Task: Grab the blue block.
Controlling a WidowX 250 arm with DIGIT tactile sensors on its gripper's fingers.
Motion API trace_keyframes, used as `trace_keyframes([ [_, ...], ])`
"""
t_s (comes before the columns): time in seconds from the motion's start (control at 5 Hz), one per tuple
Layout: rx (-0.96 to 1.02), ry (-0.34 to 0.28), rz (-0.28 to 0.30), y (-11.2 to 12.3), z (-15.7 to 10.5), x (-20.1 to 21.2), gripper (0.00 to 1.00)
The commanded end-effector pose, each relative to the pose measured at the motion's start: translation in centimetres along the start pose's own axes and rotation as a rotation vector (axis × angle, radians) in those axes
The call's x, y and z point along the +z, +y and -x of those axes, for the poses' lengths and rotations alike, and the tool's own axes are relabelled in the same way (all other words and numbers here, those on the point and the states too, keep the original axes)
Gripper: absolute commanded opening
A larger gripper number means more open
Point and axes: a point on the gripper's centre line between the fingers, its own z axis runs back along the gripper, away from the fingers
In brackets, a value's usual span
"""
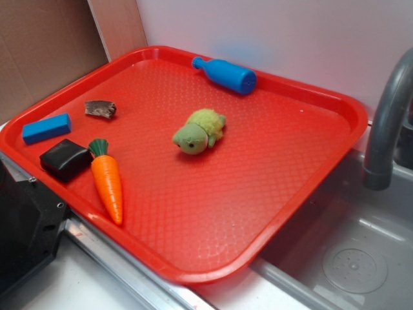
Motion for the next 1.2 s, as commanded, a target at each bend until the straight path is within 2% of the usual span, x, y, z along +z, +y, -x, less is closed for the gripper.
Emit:
trace_keyframes([
  [0.0, 0.000, 0.000, 0.000, 0.0, 0.0, 0.0, 1.00],
  [0.2, -0.089, 0.069, -0.061, 4.5, -0.1, -4.9, 1.00],
  [0.4, -0.174, 0.023, -0.050, 7.1, 0.0, -8.7, 1.00],
  [0.6, -0.241, 0.019, -0.050, 10.0, -0.2, -12.7, 1.00],
  [0.8, -0.290, -0.014, -0.079, 13.5, -1.0, -15.5, 1.00],
  [1.0, -0.297, -0.027, -0.085, 15.7, -1.0, -17.7, 1.00],
])
